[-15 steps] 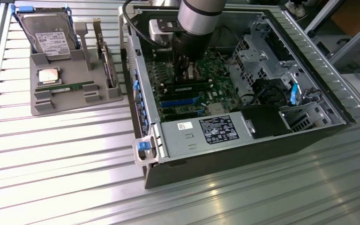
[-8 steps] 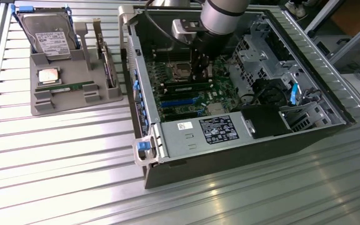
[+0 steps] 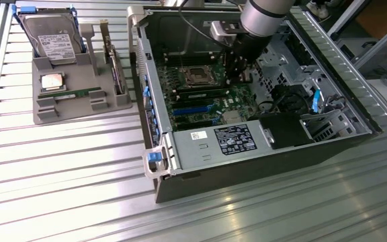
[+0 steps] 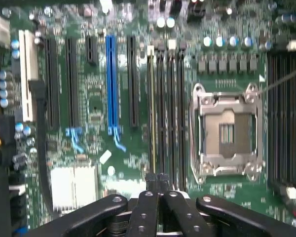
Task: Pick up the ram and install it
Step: 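Press down the ram until it locks into place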
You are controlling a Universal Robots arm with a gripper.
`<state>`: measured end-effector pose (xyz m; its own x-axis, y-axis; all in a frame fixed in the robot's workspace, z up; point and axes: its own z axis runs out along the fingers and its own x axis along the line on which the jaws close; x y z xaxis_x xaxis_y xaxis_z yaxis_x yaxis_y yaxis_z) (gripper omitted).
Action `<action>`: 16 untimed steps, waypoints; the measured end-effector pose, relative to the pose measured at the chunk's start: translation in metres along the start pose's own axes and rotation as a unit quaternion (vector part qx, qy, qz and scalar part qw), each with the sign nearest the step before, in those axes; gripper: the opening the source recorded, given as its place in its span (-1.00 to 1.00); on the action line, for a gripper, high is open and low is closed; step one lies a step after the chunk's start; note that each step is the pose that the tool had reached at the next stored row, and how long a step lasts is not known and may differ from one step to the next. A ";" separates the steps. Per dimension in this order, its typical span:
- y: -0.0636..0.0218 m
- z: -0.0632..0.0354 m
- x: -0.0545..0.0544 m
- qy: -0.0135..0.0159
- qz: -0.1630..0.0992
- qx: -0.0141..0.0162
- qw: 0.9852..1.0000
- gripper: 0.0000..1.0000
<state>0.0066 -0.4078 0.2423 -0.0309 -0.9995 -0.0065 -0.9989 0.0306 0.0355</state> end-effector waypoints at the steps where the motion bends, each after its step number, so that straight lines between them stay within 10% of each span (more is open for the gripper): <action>1: -0.0058 -0.0003 0.000 0.000 0.000 0.000 1.000 -0.79; 7: -0.0423 -0.0021 -0.001 0.000 0.000 0.000 1.000 -0.79; 16: -0.0484 -0.0325 -0.002 0.000 0.000 0.000 1.000 -0.79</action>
<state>0.0562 -0.4072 0.2731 -0.0316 -0.9995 -0.0063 -0.9989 0.0314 0.0355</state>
